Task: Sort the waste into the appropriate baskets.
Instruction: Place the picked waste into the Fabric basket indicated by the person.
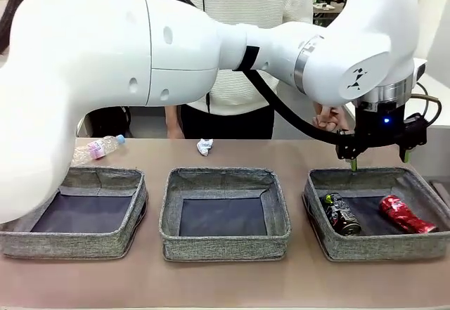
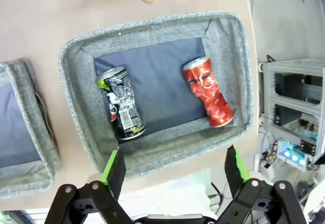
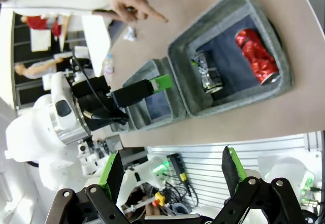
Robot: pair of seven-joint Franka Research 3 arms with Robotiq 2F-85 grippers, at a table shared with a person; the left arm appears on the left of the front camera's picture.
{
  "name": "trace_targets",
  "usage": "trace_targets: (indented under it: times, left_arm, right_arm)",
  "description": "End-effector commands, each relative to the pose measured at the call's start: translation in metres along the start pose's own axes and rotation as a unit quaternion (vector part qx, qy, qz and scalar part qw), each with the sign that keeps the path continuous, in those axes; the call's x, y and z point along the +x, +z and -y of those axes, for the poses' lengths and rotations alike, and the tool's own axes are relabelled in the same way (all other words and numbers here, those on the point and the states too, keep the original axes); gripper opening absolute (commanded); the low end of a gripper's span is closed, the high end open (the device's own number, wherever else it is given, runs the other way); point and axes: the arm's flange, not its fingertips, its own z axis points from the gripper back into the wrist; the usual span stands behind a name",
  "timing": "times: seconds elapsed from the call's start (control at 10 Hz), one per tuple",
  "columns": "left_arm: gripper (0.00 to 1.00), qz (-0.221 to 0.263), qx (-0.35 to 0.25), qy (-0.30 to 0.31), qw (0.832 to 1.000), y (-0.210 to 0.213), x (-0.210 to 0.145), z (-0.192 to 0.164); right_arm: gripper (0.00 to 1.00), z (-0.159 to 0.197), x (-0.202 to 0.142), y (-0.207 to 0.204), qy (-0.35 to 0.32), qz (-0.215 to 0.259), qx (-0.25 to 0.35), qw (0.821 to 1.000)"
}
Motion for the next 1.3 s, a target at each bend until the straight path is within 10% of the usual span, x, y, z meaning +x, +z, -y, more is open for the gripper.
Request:
trace_targets:
  times: [0.0, 0.6, 1.2]
  left_arm:
    - [1.0, 0.009, 0.016, -0.001, 1.0, 0.012, 0.003, 0.002]
    - [1.0, -0.007, 0.089, 0.008, 0.996, 0.144, -0.031, -0.142]
    - [1.0, -0.055, -0.132, 0.11, 0.984, 0.222, -0.046, -0.361]
  right_arm:
    - [1.0, -0.004, 0.001, 0.0, -0.01, 0.008, 0.005, 1.0]
    - [1.0, -0.057, 0.029, -0.076, 0.037, -0.101, 0.011, 0.994]
    - [1.0, -0.166, 0.004, -0.218, 0.069, -0.262, 0.096, 0.958]
